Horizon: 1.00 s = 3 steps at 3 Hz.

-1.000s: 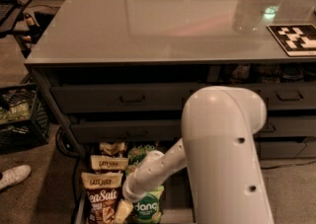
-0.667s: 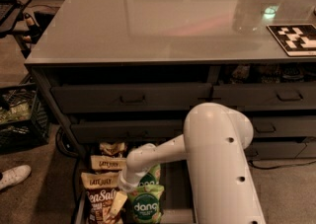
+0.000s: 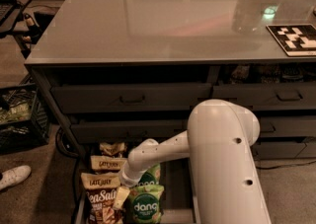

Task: Pick brown chip bag from bottom drawer and place on counter

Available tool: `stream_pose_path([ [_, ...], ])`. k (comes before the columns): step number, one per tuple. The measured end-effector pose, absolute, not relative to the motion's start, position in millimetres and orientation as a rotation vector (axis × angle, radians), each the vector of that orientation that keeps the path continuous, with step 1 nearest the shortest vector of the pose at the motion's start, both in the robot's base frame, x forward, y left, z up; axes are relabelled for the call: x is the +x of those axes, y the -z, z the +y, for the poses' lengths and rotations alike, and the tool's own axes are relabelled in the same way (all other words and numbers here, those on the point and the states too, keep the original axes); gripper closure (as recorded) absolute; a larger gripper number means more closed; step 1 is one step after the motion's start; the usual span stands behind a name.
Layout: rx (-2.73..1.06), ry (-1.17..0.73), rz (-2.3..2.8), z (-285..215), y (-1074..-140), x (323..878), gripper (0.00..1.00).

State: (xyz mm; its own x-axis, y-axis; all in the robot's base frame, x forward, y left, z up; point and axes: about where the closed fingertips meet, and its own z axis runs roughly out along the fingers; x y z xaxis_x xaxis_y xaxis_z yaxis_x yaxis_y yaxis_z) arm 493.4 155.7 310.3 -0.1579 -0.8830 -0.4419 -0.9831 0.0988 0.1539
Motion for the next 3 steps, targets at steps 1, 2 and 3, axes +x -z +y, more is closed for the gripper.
stream_pose_path([
  [1, -1.743, -0.627, 2.139, 164, -308, 482, 0.0],
  [2, -1.658, -0.664, 2.116, 174, -303, 472, 0.0],
  [3, -1.662, -0.663, 2.106, 177, -303, 474, 0.0],
])
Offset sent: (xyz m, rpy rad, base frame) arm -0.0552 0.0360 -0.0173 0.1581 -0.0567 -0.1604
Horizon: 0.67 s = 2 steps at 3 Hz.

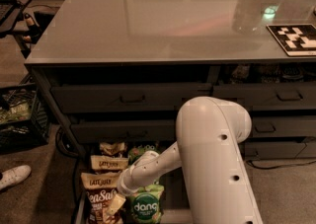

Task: Pick brown chip bag from bottom drawer and place on counter

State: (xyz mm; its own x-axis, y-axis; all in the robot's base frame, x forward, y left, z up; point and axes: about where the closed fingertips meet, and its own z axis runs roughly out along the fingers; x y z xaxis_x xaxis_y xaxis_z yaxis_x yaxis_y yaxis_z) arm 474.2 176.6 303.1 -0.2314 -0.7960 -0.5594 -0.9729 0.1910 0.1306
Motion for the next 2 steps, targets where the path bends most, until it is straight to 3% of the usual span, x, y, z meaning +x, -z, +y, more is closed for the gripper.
stream_pose_path([
  [2, -1.675, -0.655, 2.016, 208, -296, 503, 0.0],
])
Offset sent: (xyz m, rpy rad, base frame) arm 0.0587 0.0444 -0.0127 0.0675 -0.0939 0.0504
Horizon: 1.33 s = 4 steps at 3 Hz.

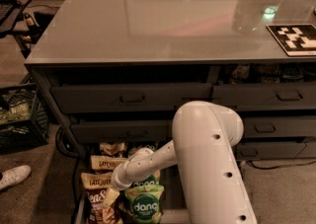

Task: Pick brown chip bag from bottom drawer and place on counter

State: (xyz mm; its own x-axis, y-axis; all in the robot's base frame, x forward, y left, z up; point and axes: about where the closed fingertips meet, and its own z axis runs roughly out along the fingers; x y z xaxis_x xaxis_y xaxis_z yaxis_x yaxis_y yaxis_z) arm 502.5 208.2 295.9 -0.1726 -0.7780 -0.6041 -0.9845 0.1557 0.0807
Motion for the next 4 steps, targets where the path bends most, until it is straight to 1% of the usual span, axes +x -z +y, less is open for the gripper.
stream_pose_path([
  [2, -1.681, -0.638, 1.986, 217.7, -284.5, 520.4, 0.0],
  [3, -1.682, -0.638, 1.986, 217.8, -284.3, 520.7, 0.18],
  [4, -1.682, -0.638, 1.986, 217.8, -284.3, 520.7, 0.41],
])
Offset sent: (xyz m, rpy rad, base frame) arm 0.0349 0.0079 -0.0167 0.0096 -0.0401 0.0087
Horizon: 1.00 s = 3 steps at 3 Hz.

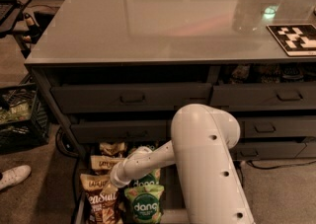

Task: Pick brown chip bag from bottom drawer and place on counter

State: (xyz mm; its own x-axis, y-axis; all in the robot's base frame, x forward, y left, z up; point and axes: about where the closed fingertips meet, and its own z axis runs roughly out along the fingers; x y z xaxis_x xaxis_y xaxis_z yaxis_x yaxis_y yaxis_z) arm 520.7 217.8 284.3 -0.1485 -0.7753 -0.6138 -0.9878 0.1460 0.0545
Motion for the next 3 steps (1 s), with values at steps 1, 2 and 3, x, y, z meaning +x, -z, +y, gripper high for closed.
stream_pose_path([
  [1, -1.682, -0.638, 1.986, 217.8, -284.3, 520.6, 0.64],
  [2, -1.682, -0.638, 1.986, 217.8, -284.3, 520.6, 0.87],
  [3, -1.682, -0.638, 1.986, 217.8, -284.2, 520.6, 1.0],
])
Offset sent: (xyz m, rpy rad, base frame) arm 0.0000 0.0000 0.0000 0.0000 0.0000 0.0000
